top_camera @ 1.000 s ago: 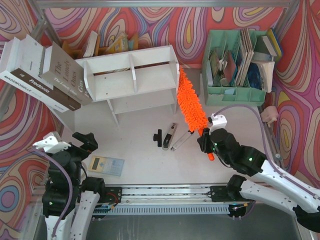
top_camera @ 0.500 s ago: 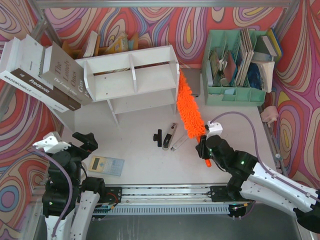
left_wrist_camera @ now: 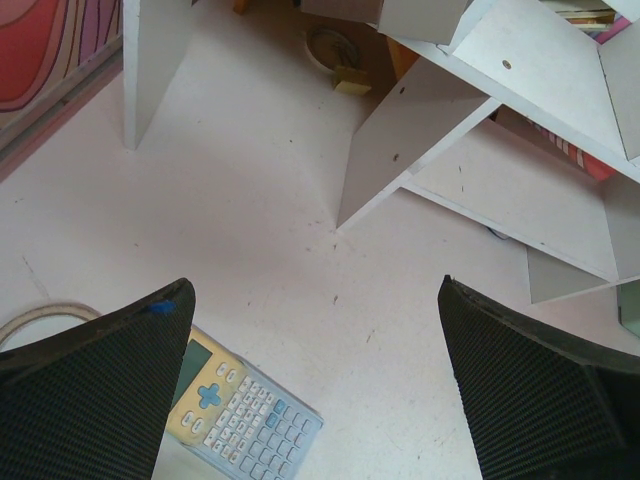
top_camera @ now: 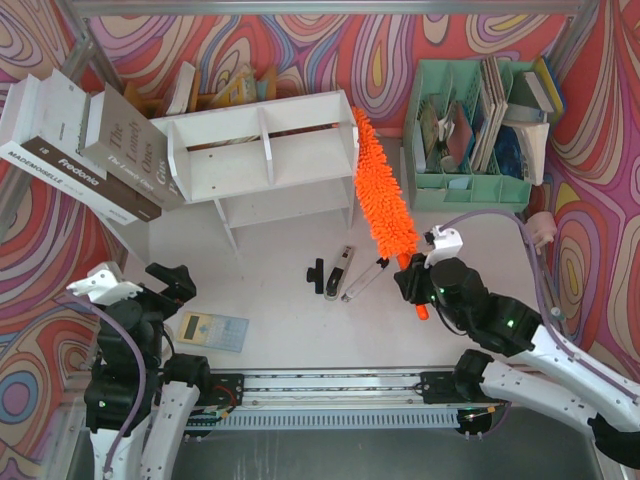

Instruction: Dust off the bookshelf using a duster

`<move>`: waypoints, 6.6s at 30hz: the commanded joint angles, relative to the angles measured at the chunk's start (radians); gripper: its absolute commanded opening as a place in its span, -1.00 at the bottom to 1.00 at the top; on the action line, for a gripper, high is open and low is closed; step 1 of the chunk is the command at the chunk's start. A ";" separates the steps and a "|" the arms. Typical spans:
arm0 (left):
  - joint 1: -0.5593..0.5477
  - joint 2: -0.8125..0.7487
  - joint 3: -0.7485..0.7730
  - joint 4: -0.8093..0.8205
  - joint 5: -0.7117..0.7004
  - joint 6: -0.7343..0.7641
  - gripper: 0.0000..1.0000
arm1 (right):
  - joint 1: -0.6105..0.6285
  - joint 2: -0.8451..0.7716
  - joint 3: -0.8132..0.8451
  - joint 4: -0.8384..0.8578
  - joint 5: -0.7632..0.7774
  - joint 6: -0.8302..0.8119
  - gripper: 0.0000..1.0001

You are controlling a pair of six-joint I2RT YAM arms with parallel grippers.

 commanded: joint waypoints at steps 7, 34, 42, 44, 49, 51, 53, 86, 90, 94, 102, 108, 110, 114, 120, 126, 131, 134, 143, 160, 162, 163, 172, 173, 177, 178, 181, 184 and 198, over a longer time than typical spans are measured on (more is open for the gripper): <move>0.006 0.011 -0.006 0.017 -0.006 0.002 0.97 | 0.005 -0.017 -0.212 0.140 -0.136 0.070 -1.00; 0.006 0.007 -0.007 0.022 -0.002 0.003 0.97 | 0.007 0.070 0.365 0.002 -0.137 -0.057 -1.00; 0.006 0.004 -0.007 0.020 -0.003 0.003 0.97 | 0.006 0.222 0.403 0.054 -0.252 0.020 -1.00; 0.006 0.002 -0.007 0.020 -0.004 0.003 0.97 | 0.007 0.241 0.396 0.081 -0.288 0.017 -1.00; 0.006 0.003 -0.007 0.021 -0.005 0.003 0.97 | 0.014 0.249 0.361 0.133 -0.368 -0.014 -1.00; 0.006 0.005 -0.007 0.021 -0.003 0.003 0.97 | 0.026 0.244 0.357 0.133 -0.365 -0.024 -1.00; 0.006 0.007 -0.007 0.021 -0.003 0.003 0.97 | 0.039 0.244 0.358 0.127 -0.353 -0.031 -1.00; 0.017 0.008 -0.004 0.019 -0.006 0.003 0.97 | 0.128 0.275 0.527 0.099 -0.047 -0.185 -1.00; 0.017 0.010 -0.004 0.018 -0.005 0.003 0.97 | 0.302 0.392 0.643 0.148 0.163 -0.306 -1.00; 0.019 -0.001 -0.004 0.015 -0.012 0.002 0.97 | 0.505 0.505 0.726 0.242 0.416 -0.476 -1.00; 0.020 -0.016 -0.006 0.015 -0.013 0.001 0.97 | 0.719 0.503 0.647 0.264 0.604 -0.499 -1.00; 0.020 -0.014 -0.006 0.016 -0.008 0.001 0.97 | 1.002 0.500 0.584 0.113 0.846 -0.366 -1.00; 0.020 -0.016 -0.006 0.015 -0.011 0.001 0.97 | 1.079 0.517 0.601 -0.050 0.913 -0.218 -1.00; 0.020 -0.019 -0.004 0.013 -0.013 0.000 0.97 | 1.176 0.555 0.631 -0.343 0.943 0.116 -1.00; 0.020 -0.023 -0.004 0.011 -0.020 -0.002 0.97 | 1.217 0.646 0.657 -0.732 0.889 0.607 -1.00; 0.020 -0.021 -0.002 0.005 -0.027 -0.001 0.97 | 1.271 0.673 0.581 -0.887 0.831 0.832 -1.00; 0.020 -0.021 -0.001 0.003 -0.032 -0.003 0.97 | 1.325 0.637 0.473 -0.848 0.803 0.893 -1.00; 0.020 -0.021 0.001 0.000 -0.039 -0.005 0.97 | 1.335 0.627 0.413 -0.741 0.773 0.797 -1.00; 0.022 -0.022 0.007 -0.012 -0.062 -0.008 0.97 | 1.322 0.551 0.172 -0.383 0.751 0.651 -1.00; 0.022 -0.029 0.024 -0.020 -0.088 -0.004 0.97 | 0.896 0.598 0.003 0.424 0.371 0.026 -1.00; 0.022 -0.031 0.036 -0.024 -0.099 -0.003 0.97 | 0.842 0.639 0.025 0.458 0.336 0.002 -1.00; 0.020 -0.032 0.044 -0.028 -0.101 -0.005 0.97 | 0.819 0.658 0.042 0.465 0.324 -0.004 -1.00; 0.015 -0.064 0.038 -0.029 -0.125 0.012 0.97 | 0.699 0.831 0.193 0.584 0.258 -0.077 -1.00; 0.013 -0.074 0.038 -0.032 -0.134 0.012 0.97 | 0.688 0.838 0.197 0.603 0.248 -0.080 -1.00; 0.014 -0.134 0.027 -0.012 -0.148 0.016 0.97 | 0.673 0.879 0.232 0.690 0.220 -0.129 -1.00; 0.014 -0.151 0.025 -0.012 -0.156 0.013 0.97 | 0.670 0.896 0.253 0.691 0.212 -0.143 -1.00; 0.015 -0.178 0.022 -0.024 -0.179 0.004 0.97 | 0.660 0.933 0.295 0.707 0.188 -0.178 -1.00; 0.018 -0.175 0.025 -0.032 -0.192 -0.001 0.97 | 0.640 0.943 0.306 0.736 0.117 -0.189 -1.00; 0.019 -0.161 0.024 -0.046 -0.217 -0.013 0.97 | 0.623 1.055 0.247 0.651 -0.044 -0.132 -1.00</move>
